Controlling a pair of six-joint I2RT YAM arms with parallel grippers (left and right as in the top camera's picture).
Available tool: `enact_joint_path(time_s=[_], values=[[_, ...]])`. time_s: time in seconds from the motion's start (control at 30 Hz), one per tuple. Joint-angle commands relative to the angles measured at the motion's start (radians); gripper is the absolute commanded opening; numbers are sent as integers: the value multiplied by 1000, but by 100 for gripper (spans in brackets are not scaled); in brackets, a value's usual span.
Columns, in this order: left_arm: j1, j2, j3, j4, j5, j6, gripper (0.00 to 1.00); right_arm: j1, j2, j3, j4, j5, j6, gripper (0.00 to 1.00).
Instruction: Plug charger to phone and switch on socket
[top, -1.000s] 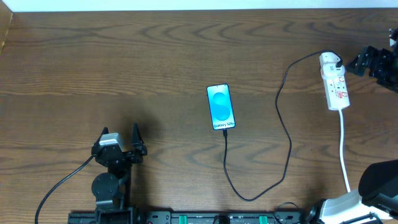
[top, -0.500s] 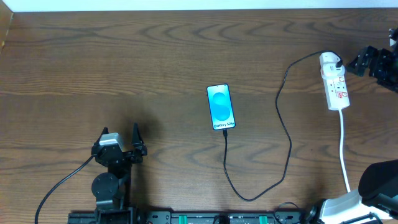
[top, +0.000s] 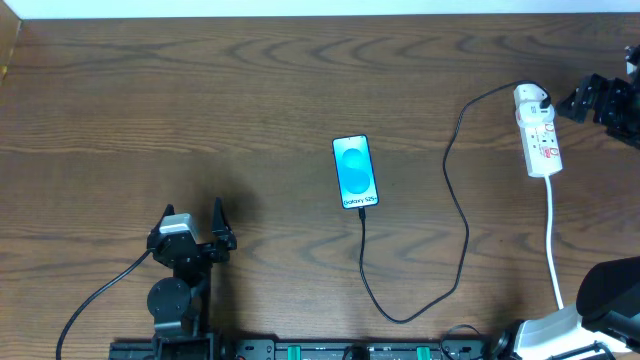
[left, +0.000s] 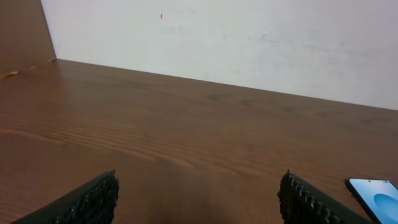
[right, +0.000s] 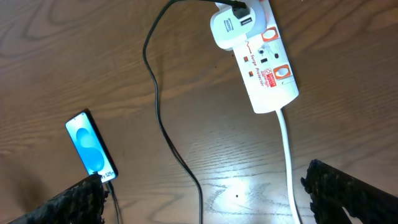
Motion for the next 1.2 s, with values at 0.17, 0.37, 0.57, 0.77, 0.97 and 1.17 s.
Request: enact_joint_path(time_s=[0.17,0.37,0.57,0.77,0.97,1.17], values=[[4,-6,-9,-45,13,2,83,2,-16,10,-1,-5,6,99],[4,-6,-9,-45,13,2,83,2,-16,10,11,2,5,99],[4,-6,-9,-45,13,2,83,7,-26,3,73,1,6,99],[4,-6,-9,-45,13,2,82,51,-98,-71,174,2,5,99],[4,-5,-9,-45,13,2,83,124,-255,-286,439,2,5,99],[4,-5,-9,-45,13,2,82,186,-447,-625,793,2,5,99]])
